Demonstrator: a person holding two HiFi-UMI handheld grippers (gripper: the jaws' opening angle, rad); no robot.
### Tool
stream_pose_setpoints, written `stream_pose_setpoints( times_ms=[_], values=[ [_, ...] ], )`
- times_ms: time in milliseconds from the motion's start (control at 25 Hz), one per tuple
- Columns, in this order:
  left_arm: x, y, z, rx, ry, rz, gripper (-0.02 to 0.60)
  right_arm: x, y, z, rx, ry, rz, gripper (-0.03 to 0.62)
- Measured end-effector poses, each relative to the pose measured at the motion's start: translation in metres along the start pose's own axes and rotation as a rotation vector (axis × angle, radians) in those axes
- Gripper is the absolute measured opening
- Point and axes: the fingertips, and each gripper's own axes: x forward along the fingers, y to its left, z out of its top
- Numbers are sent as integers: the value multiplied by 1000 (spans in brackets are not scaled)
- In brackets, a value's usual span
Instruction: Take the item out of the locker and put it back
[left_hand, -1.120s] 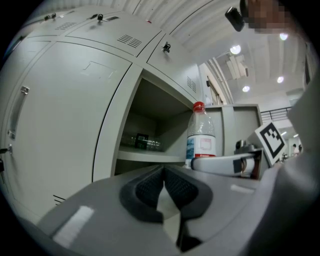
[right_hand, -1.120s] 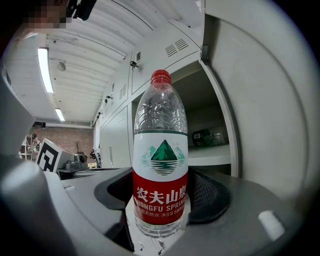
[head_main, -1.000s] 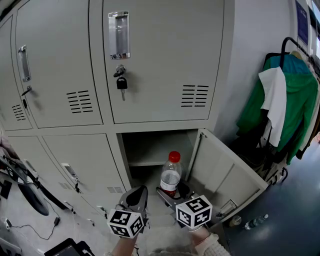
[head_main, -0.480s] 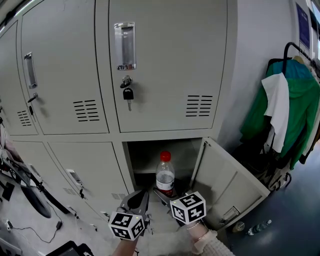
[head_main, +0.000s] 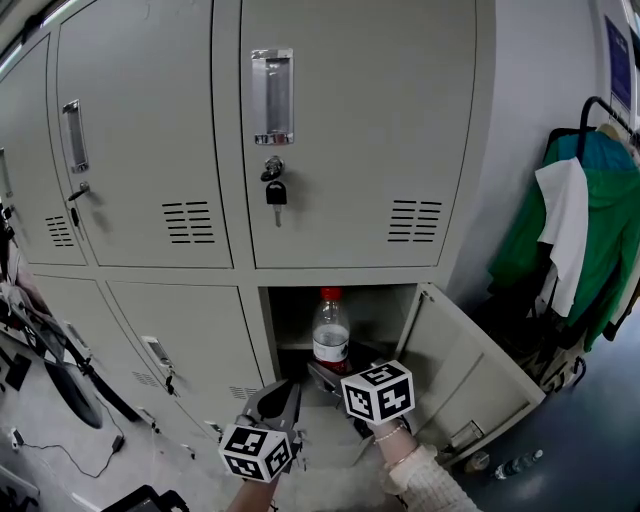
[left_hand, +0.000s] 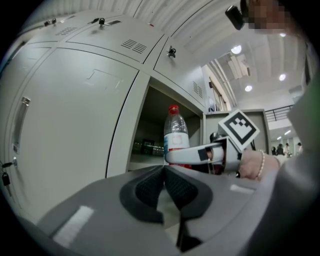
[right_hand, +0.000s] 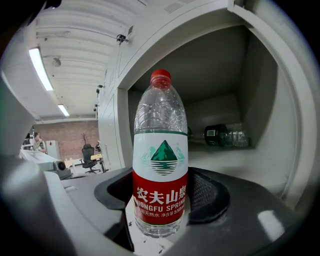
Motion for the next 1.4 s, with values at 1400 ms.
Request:
stream_pose_setpoints(
  times_ms=[1400],
  values=[
    [0,-3,-1,19,3,-14,6,37,-40,65,-53,-72,-43,307]
  ],
)
